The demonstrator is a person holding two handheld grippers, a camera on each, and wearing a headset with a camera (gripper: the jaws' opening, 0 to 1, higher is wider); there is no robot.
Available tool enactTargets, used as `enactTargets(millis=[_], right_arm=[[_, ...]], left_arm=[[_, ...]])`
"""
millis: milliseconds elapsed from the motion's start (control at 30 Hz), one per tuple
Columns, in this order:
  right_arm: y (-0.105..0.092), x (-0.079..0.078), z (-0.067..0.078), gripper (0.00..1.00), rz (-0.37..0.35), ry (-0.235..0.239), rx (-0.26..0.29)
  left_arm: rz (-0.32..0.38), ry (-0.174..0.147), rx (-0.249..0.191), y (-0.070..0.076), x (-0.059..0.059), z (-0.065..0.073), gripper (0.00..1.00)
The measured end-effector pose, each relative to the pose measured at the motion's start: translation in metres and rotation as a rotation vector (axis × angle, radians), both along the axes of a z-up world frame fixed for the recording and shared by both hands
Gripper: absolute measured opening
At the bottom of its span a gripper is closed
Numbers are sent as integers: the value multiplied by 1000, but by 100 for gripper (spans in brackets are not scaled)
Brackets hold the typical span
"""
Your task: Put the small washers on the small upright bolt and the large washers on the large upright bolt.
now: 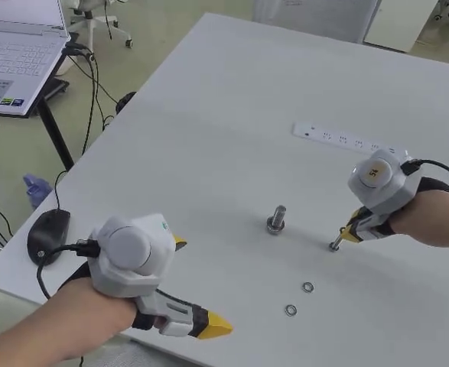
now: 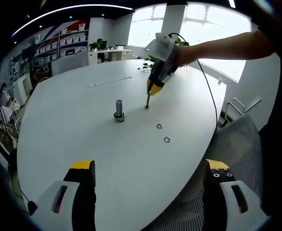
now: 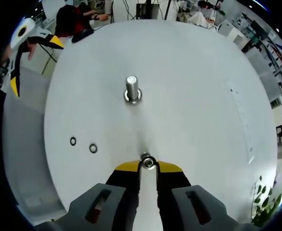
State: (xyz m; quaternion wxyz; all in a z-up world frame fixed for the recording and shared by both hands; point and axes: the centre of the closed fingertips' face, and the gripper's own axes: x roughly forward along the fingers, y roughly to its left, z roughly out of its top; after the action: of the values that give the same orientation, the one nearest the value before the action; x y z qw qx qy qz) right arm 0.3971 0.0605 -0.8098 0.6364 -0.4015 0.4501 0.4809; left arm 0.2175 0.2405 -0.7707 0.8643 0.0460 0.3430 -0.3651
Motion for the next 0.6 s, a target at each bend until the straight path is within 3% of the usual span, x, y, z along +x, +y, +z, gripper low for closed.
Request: enactTargets(millis=[300, 600], right_arm=[[-1, 0, -7, 13, 7, 8, -15], [-1, -1, -16, 13, 16, 17, -27]], left_arm=[[4, -2, -10, 0, 3, 0, 92], [2, 16, -6, 1, 2, -5, 91]])
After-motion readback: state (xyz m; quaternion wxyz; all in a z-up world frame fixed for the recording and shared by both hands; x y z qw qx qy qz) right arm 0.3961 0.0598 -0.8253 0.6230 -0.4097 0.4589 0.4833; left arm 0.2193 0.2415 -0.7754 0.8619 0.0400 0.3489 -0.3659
